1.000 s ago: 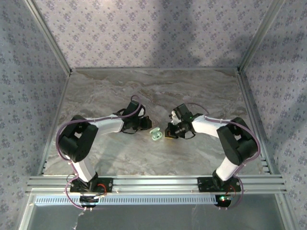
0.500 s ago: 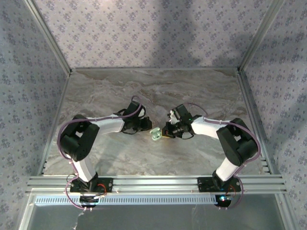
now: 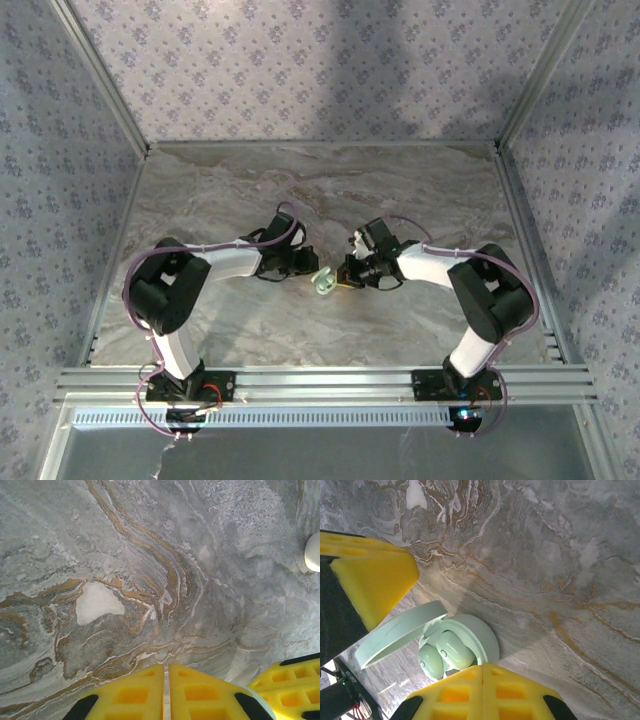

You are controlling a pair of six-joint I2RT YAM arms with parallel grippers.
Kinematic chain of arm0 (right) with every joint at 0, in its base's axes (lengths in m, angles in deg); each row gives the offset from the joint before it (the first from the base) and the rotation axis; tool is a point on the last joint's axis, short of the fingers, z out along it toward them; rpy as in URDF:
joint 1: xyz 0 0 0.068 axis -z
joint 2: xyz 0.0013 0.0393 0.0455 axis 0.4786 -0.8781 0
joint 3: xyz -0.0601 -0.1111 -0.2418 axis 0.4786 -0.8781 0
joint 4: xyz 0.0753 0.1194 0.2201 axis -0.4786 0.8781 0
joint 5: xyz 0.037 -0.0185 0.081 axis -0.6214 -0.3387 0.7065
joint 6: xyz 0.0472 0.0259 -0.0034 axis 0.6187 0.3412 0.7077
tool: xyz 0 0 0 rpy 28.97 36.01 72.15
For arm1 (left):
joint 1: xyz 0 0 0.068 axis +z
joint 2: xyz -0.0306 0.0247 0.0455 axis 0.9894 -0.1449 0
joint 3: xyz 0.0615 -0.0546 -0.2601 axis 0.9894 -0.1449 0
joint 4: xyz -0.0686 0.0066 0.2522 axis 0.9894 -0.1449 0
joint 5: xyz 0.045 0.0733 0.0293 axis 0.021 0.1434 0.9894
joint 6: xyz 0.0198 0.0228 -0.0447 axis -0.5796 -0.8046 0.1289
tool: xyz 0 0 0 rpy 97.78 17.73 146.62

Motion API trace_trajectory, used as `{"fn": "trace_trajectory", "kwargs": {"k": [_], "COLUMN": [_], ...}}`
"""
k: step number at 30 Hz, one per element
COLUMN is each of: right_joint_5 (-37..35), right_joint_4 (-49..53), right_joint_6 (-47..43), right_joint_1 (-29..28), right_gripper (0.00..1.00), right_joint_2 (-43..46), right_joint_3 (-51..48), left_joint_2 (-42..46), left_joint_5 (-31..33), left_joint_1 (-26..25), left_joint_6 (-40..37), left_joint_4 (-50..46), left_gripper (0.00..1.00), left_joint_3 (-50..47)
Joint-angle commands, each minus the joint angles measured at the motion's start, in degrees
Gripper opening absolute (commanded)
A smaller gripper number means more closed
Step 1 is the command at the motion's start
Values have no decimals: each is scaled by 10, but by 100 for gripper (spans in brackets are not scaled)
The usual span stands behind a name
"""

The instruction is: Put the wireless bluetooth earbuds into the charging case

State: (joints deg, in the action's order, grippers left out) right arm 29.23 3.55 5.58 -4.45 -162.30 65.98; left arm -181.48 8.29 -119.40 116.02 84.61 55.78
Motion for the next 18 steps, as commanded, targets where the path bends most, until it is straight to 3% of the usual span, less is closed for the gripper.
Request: {"fn": "trace_trajectory", "kwargs": {"k": [1, 18], "right_joint_5": [4, -9], "right_joint_4": [5, 32], "right_joint_6": [6, -2], "right_joint_1": [-3, -3], "right_gripper": [4, 4], "right_joint_2": [-15, 13], "right_joint_3": [-5, 0], "left_joint_2": [-6, 7], "left_joint_5": [-13, -1], "left_joint_1": [-7, -15], "left_joint_6": [-2, -2], "left_joint_4": [2, -8], "left_gripper": [12, 12], "left_joint_3": [17, 9]}}
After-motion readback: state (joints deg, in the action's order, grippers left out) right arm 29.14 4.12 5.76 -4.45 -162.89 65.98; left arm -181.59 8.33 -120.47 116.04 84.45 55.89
